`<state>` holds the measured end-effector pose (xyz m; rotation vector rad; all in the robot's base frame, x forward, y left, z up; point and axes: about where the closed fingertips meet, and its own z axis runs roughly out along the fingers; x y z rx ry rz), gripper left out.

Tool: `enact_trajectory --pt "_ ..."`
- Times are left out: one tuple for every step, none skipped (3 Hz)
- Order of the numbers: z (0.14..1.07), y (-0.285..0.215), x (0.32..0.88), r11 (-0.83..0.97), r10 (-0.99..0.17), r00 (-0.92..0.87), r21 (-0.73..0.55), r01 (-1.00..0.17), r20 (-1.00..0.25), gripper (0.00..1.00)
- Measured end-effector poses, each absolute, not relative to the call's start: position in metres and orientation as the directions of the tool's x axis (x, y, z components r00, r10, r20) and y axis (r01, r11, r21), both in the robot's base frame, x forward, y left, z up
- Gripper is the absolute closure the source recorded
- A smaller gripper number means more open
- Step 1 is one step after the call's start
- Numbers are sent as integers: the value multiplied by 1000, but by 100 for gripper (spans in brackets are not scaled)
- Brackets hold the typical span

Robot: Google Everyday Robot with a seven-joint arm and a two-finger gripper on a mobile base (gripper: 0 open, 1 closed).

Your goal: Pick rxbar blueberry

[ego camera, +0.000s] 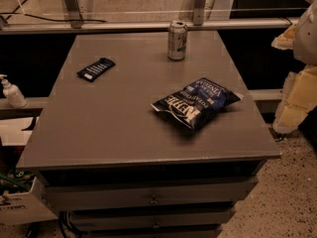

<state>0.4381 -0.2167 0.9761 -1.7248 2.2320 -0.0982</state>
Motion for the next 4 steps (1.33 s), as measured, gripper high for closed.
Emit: enact_trajectory --pt "976 -217 438 270 -953 -221 -246 -931 -207 0" --pt "978 -212 441 250 -955 -193 -260 -932 -228 0" --pt "974 -193 454 196 -957 -124 -269 -943 -263 0" --pt "972 -165 476 127 -953 -37 -285 -950 -301 0"
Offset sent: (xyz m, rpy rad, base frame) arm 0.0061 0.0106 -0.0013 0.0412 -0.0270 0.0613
